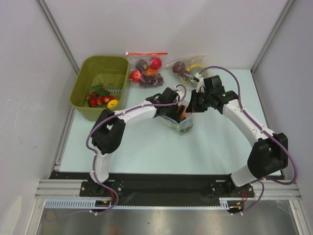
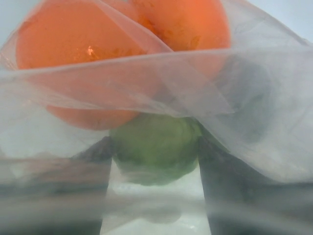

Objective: Open the zip-top bag and remove the fake food

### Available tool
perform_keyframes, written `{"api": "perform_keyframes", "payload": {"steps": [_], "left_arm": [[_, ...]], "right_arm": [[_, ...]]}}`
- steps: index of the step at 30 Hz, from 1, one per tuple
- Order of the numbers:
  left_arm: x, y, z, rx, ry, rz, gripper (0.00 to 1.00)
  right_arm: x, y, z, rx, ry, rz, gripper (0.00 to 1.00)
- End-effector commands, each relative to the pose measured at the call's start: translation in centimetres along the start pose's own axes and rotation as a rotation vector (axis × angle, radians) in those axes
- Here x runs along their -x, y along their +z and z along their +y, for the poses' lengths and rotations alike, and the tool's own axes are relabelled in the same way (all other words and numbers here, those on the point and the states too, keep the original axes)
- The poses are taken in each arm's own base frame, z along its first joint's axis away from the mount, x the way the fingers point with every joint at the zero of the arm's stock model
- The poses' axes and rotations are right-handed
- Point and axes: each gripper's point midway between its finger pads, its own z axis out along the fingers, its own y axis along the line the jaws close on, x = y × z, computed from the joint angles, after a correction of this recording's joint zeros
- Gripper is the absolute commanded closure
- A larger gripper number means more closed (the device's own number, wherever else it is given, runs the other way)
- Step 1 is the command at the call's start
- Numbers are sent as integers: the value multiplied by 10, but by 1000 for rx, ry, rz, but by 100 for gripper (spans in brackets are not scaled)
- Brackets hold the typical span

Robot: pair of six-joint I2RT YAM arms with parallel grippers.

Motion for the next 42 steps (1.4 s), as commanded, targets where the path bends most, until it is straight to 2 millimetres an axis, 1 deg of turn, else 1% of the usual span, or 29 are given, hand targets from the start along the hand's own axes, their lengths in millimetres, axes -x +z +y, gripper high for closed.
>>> {"api": "perform_keyframes", "payload": {"steps": [1, 2, 3, 5, 8, 11, 16, 18, 19, 21, 23, 25, 26, 30, 32, 36, 40, 42], "left_arm": [[28, -21, -3, -10, -17, -88, 79], [37, -33, -8, -30, -21, -124, 80], [45, -39, -11, -47, -22, -152, 81], [54, -52, -21, -102, -26, -180, 81], [61, -66, -30, -149, -39, -203, 81], [64, -74, -34, -173, -51, -213, 81], [73, -88, -48, -257, -52, -230, 82], [74, -92, -50, -270, -55, -228, 82], [79, -98, -52, -277, -54, -241, 83], [83, -104, -50, -276, -55, -254, 83], [91, -115, -50, -277, -57, -283, 83], [96, -122, -46, -272, -71, -303, 83], [101, -130, -43, -269, -75, -325, 83], [112, -144, -38, -268, -90, -372, 83], [116, -147, -35, -267, -97, -385, 84], [120, -155, -36, -285, -100, -389, 84], [132, -178, -39, -316, -98, -437, 84], [135, -184, -37, -328, -111, -447, 84]], "right_arm": [[10, -1, -1, -8, -3, -29, 100], [11, -2, -2, -15, -2, -33, 100], [10, -2, -3, -21, -1, -27, 100], [10, -2, -7, -37, 1, -29, 100], [9, -1, -8, -45, 5, -25, 100], [9, -2, -9, -48, 5, -26, 100], [9, -1, -9, -49, 5, -23, 100], [8, -2, -9, -51, 5, -22, 100], [8, -2, -9, -51, 5, -22, 100], [8, -2, -9, -49, 5, -22, 100], [8, -2, -10, -51, 3, -22, 100], [7, -2, -9, -48, 5, -20, 100], [7, -2, -9, -49, 7, -20, 100], [6, -2, -10, -51, 7, -21, 100], [6, -2, -10, -50, 5, -20, 100], [7, -4, -10, -52, 4, -27, 100], [5, -4, -10, -52, 4, -24, 100], [5, -3, -10, -51, 5, -22, 100]]}}
